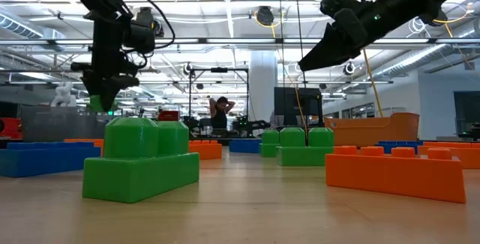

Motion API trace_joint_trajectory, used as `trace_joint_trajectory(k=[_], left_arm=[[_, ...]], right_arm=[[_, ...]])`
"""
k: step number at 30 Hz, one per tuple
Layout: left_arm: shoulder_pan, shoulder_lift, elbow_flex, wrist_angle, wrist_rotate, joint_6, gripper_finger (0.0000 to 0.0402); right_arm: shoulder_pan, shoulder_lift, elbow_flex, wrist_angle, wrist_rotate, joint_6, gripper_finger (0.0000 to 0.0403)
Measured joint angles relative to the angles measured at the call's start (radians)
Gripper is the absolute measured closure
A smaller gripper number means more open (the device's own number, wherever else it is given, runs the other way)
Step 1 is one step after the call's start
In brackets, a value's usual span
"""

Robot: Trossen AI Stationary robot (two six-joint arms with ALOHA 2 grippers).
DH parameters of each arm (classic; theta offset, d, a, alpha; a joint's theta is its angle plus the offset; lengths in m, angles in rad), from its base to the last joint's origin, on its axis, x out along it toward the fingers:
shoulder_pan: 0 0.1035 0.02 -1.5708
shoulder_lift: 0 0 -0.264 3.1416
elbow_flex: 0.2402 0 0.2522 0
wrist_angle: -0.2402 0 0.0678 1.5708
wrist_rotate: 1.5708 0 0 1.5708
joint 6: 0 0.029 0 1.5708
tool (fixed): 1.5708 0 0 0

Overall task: Sort & place blocks by color
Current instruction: Put the green game piece into the black bin, then put the orange game piece into the orange bin

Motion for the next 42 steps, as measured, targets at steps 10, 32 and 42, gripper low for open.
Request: trace_joint_trajectory(k=[10,32,42], left_arm=[[-0.001,0.056,-0.014,0.020,0.008,0.013,0.0227],[-0.020,0.056,0.071,0.001,0.094,0.169,0.0362],[-0.311,0.053,0.273,-0.033,0.314,0.285,0.0312]], right_arm=[[0.000,0.000,0.000,0.000,0.000,0.004,0.0151],[0.000,0.000,0.000,0.000,0.000,-0.001,0.0151],[0.000,0.000,0.000,0.002,0.024,-0.039,0.0151]])
